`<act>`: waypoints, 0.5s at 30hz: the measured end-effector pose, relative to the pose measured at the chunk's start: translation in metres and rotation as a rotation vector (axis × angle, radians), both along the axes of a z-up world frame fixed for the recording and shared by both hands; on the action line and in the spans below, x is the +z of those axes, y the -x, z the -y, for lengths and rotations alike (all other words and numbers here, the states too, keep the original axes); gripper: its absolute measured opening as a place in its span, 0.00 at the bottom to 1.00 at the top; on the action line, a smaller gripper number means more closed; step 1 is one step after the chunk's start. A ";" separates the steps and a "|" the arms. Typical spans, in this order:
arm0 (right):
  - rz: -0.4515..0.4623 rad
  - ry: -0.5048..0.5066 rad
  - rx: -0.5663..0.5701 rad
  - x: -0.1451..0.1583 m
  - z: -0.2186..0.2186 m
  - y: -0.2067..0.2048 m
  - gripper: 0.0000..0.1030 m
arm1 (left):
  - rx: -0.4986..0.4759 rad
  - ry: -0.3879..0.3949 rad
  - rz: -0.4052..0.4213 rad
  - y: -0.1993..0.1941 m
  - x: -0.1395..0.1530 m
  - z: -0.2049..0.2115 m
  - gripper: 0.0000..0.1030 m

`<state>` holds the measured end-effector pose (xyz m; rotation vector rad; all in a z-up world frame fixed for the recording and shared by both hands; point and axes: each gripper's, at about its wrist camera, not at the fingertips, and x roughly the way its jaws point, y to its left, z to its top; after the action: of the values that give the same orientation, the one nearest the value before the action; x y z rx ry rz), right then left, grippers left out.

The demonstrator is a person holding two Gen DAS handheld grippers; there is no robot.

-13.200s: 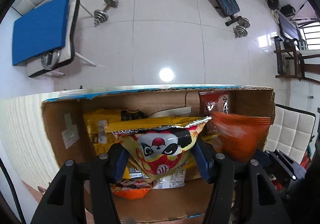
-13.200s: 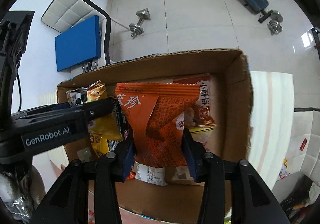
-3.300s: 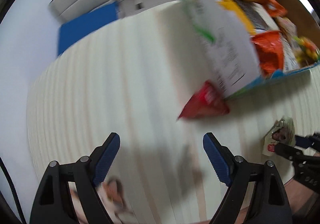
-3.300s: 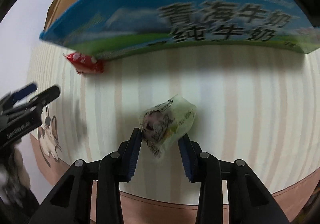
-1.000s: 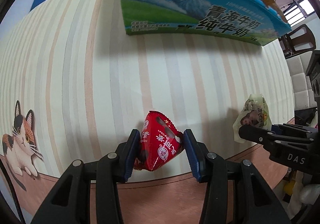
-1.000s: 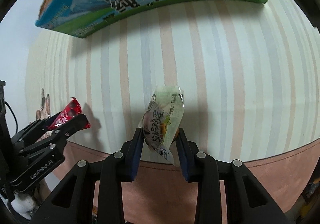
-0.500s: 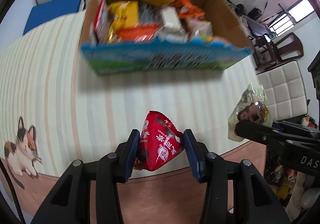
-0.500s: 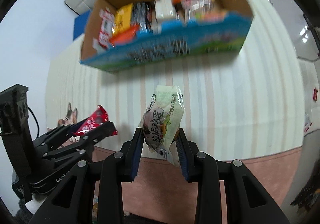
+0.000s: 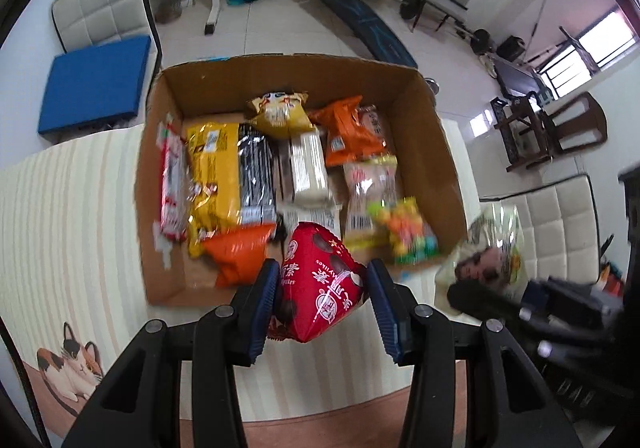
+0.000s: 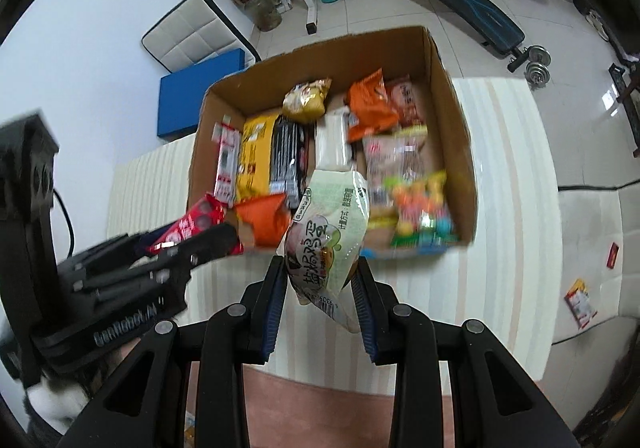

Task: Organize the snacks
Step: 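Lift both held packs and carry them over the cardboard box, then open both tools to drop the packs into the box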

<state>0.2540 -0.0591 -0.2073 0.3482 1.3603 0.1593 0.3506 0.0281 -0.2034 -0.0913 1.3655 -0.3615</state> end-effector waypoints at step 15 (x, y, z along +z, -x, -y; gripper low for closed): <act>-0.188 -0.035 0.012 -0.086 0.002 -0.098 0.36 | 0.003 -0.048 -0.276 -0.104 -0.075 0.015 0.42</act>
<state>0.3523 -0.0615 -0.2934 0.3915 1.5467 0.1634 0.4544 0.0133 -0.2783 -0.1057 1.6460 -0.3215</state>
